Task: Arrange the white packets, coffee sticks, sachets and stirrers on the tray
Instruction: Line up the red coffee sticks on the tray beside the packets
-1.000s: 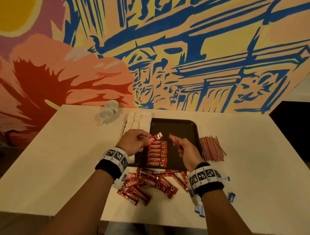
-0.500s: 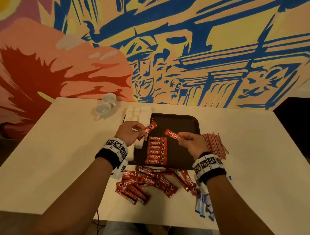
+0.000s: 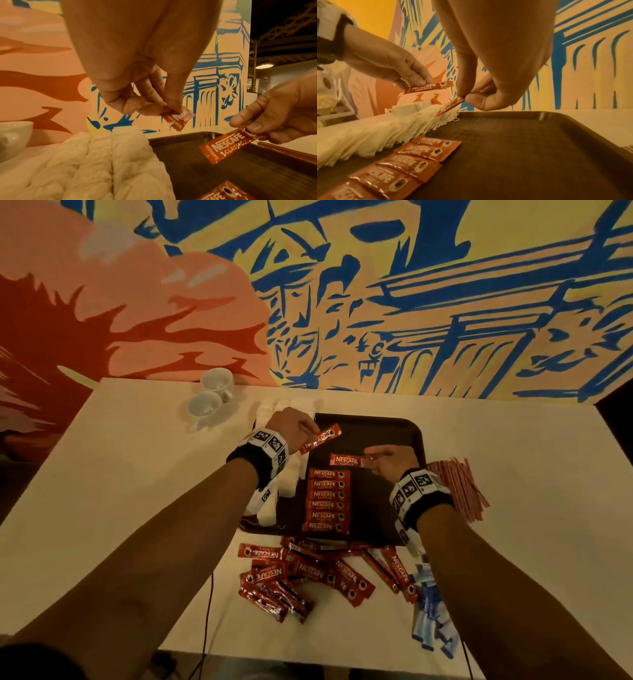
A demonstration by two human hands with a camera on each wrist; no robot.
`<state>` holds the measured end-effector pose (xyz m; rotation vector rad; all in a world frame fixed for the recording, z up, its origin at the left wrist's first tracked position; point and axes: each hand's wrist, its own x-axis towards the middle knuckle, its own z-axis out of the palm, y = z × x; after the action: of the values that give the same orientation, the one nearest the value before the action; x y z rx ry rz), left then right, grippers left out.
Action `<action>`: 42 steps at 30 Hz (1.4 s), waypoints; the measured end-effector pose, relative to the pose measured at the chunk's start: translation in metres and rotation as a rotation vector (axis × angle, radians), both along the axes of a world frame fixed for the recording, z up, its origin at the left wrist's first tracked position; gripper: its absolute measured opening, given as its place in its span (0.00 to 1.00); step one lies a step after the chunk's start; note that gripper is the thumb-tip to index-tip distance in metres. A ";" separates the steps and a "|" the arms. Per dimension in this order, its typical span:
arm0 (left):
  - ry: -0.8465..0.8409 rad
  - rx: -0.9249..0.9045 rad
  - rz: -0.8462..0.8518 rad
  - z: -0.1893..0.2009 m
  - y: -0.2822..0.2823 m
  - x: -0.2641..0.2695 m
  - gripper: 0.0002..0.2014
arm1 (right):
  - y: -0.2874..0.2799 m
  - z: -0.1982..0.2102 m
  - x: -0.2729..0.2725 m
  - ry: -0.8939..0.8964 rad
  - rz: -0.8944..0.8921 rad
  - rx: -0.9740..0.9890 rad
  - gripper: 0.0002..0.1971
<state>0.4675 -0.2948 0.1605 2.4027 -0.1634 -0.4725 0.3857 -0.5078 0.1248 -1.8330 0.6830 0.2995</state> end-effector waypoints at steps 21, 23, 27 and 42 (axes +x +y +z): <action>-0.037 0.429 -0.425 -0.063 -0.053 0.052 0.06 | 0.011 -0.060 0.048 0.131 0.025 -0.191 0.13; -0.056 0.448 -0.450 -0.065 -0.054 0.051 0.07 | 0.012 -0.061 0.049 0.120 0.048 -0.219 0.15; -0.030 0.436 -0.456 -0.065 -0.057 0.050 0.07 | 0.014 -0.061 0.050 0.116 0.067 -0.219 0.15; -0.033 0.468 -0.465 -0.067 -0.058 0.048 0.09 | 0.024 -0.058 0.049 0.163 0.113 -0.261 0.12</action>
<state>0.5151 -0.3528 0.0934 2.8313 -0.7049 -0.7477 0.4351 -0.4843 0.0672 -2.1167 0.7607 0.4557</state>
